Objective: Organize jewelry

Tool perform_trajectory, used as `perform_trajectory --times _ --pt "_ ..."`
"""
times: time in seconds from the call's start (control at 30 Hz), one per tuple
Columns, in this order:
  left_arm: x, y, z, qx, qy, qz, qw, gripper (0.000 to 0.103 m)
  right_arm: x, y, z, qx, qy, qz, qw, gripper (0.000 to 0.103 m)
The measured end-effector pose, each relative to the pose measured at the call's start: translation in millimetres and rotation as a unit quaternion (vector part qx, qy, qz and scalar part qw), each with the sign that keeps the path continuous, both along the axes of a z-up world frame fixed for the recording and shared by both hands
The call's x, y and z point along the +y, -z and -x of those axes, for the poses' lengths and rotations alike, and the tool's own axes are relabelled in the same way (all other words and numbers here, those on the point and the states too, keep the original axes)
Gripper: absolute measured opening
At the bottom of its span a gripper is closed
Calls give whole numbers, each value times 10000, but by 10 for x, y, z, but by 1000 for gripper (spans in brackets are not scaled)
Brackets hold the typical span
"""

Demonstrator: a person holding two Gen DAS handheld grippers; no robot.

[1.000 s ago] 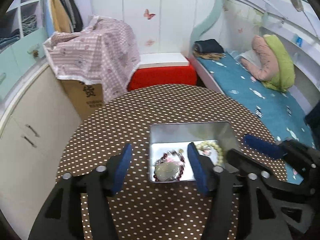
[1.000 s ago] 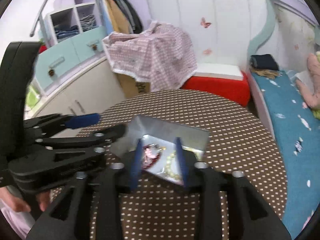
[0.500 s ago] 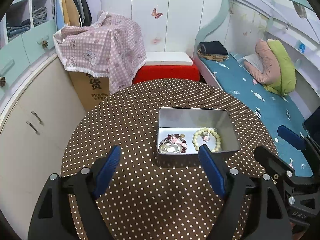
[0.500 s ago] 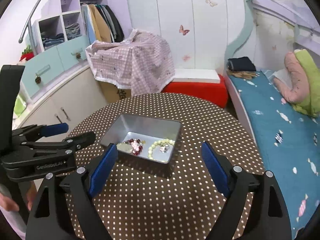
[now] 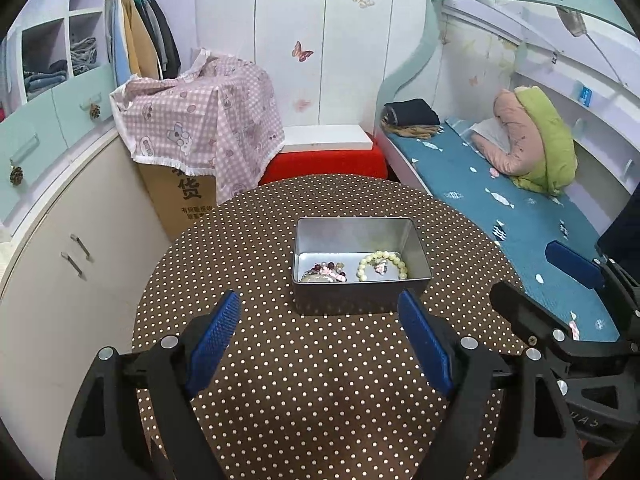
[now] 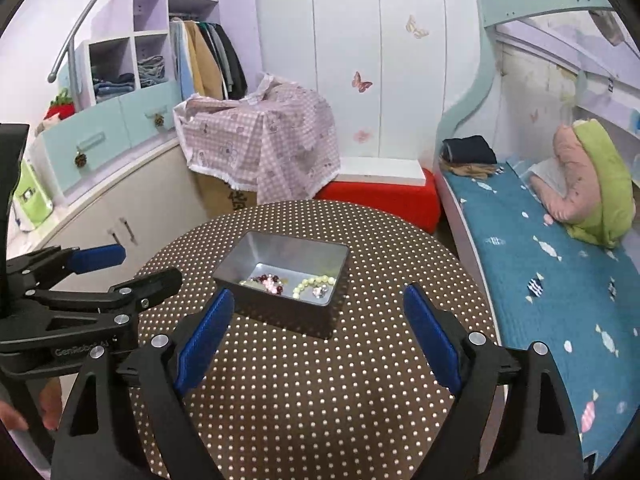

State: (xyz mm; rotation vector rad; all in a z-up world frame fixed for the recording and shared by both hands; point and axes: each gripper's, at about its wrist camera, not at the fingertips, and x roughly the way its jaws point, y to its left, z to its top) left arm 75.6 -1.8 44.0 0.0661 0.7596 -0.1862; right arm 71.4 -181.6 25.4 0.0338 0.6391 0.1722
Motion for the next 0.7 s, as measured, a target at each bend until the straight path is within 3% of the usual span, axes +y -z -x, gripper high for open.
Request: perform_trajectory --times 0.3,0.7 --pt "-21 -49 126 -38 -169 -189 9997 79 31 -20 123 10 -83 8 10000 84" --pt "25 -69 173 58 -111 -117 9999 79 51 -42 217 -14 -72 49 10000 84"
